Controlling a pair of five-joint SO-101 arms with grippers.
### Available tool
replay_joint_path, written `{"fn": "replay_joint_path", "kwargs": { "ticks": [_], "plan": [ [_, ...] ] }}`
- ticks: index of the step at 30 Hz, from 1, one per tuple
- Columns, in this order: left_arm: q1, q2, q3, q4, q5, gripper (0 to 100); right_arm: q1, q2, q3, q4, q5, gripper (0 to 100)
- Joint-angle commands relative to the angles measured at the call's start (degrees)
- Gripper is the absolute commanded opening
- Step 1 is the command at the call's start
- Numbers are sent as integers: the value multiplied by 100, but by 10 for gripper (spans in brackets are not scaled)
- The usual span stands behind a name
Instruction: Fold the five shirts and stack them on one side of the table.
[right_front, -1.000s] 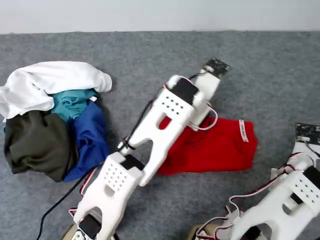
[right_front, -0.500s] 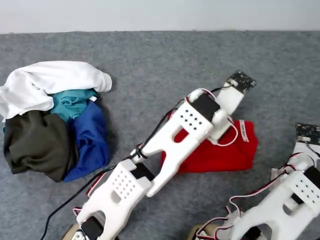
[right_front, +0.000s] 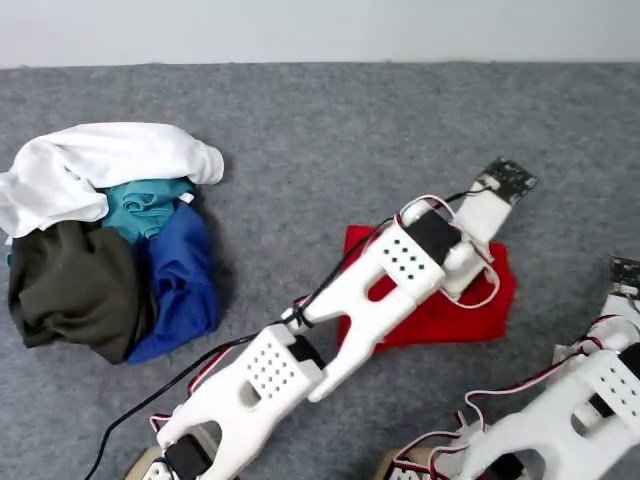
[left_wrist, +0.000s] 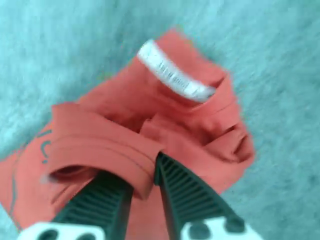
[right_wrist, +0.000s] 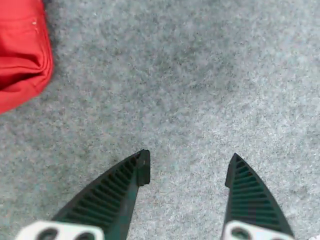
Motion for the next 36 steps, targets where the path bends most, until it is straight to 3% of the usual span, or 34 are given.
{"fn": "replay_joint_path", "kwargs": {
  "ticks": [1,7,26,36],
  "plan": [
    [132,105,-787,9,35,36,66,-136,-62,-57,35,253],
    [229,431,-1024,9,26,37,66,-136,-62,-57,35,253],
    [387,923,-1051,-1178,18,37,40,-136,-26,-48,26,253],
    [387,897,-1763,-976,18,38,40,-136,-26,-48,53,253]
  ]
}}
